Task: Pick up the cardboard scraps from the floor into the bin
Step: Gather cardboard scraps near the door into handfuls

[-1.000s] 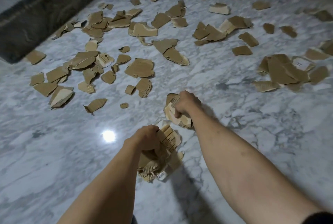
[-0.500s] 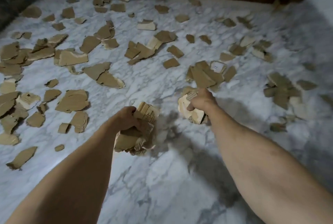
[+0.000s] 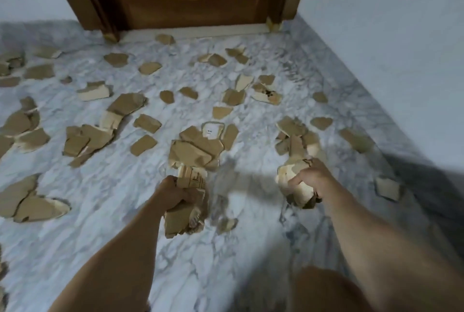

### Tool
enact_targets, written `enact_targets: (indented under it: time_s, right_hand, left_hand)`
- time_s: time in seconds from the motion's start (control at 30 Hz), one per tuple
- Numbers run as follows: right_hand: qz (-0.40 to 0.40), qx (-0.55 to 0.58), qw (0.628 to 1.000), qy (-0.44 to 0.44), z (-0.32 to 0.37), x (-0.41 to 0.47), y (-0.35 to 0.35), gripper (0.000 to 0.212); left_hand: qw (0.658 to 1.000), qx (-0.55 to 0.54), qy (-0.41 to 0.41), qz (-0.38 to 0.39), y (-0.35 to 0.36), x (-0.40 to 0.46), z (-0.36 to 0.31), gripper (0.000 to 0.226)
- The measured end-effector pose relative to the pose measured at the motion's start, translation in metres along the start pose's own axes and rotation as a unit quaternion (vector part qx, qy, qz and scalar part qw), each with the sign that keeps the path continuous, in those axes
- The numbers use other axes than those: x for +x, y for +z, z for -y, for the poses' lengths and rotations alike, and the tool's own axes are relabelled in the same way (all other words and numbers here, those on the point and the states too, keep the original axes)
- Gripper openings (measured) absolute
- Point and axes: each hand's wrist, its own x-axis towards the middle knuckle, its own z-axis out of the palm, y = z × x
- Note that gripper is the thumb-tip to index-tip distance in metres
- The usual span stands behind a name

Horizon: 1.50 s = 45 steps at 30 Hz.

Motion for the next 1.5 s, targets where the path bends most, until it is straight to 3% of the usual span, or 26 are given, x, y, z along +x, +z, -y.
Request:
enact_targets:
  time_s: [0.13, 0.23, 0.37, 0.47, 0.57, 0.67, 0.7, 0.77, 0.83, 0.9, 1.0, 1.03, 1.13, 1.2, 1.27, 1.47, 1.5]
  right_hand:
    - [-0.068, 0.049, 0.996, 0.005, -0.036, 0.042, 0.013, 0.06]
    - [-0.052, 0.059, 0.995, 0.056, -0.041, 0.042, 0.021, 0.023]
    - [-0.034, 0.061, 0.993, 0.098, -0.041, 0.033, 0.031, 0.06]
    - [-0.023, -0.028, 0.995, 0.098, -0.049, 0.049, 0.036, 0.08]
    - [-0.073, -0.065, 0.991, 0.092, -0.085, 0.096, 0.045, 0.065]
    - [-0.105, -0.089, 0.984, 0.11, -0.053, 0.054, 0.053, 0.052]
    - [-0.106, -0.089, 0.984, 0.115, -0.049, 0.045, 0.054, 0.056]
    - [-0.096, -0.07, 0.985, 0.128, -0.046, 0.029, 0.056, 0.076]
    - [-0.098, -0.022, 0.984, 0.149, -0.049, 0.019, 0.056, 0.08]
    - [-0.11, 0.052, 0.979, 0.165, -0.067, 0.024, 0.048, 0.082]
    - [-0.143, 0.171, 0.962, 0.154, -0.08, 0.033, 0.022, 0.111]
    - [-0.142, 0.206, 0.956, 0.152, -0.065, 0.022, 0.011, 0.108]
    - [-0.124, 0.293, 0.937, 0.143, -0.03, -0.007, -0.01, 0.059]
    - [-0.15, 0.313, 0.927, 0.143, -0.035, 0.003, -0.012, 0.06]
    - [-0.174, 0.247, 0.943, 0.137, -0.043, 0.015, -0.014, 0.066]
    - [-0.106, 0.291, 0.947, 0.083, -0.025, 0.061, -0.053, 0.069]
    - [-0.09, 0.314, 0.941, 0.09, -0.022, 0.072, -0.059, 0.062]
  left_hand:
    - [0.999, -0.02, -0.021, -0.017, 0.009, -0.007, -0.042, 0.1]
    - [0.998, 0.028, -0.031, -0.053, 0.02, 0.017, -0.036, 0.091]
    - [0.995, 0.057, -0.049, -0.058, 0.029, 0.032, -0.027, 0.074]
    - [0.994, 0.083, -0.039, -0.057, 0.029, 0.027, -0.034, 0.082]
    - [0.988, 0.137, -0.049, -0.051, 0.029, 0.033, -0.034, 0.096]
    - [0.991, 0.13, -0.027, -0.014, 0.027, 0.028, -0.042, 0.075]
    - [0.994, 0.109, -0.017, 0.01, 0.028, 0.027, -0.046, 0.073]
    - [0.997, 0.059, 0.003, 0.042, 0.031, 0.023, -0.056, 0.078]
    - [0.997, -0.006, 0.013, 0.073, 0.036, 0.019, -0.074, 0.077]
    - [0.99, -0.072, 0.021, 0.12, 0.039, -0.001, -0.108, 0.06]
    - [0.977, -0.116, 0.032, 0.176, 0.048, -0.014, -0.151, 0.049]
    - [0.974, -0.125, 0.034, 0.186, 0.053, -0.011, -0.161, 0.049]
    - [0.977, -0.096, 0.04, 0.188, 0.069, -0.003, -0.188, 0.046]
    - [0.979, -0.07, 0.064, 0.181, 0.085, 0.005, -0.203, 0.051]
    - [0.982, -0.051, 0.08, 0.162, 0.1, 0.013, -0.221, 0.049]
    - [0.988, -0.047, 0.06, 0.138, 0.111, 0.017, -0.3, 0.043]
    - [0.988, -0.045, 0.063, 0.136, 0.115, 0.029, -0.307, 0.043]
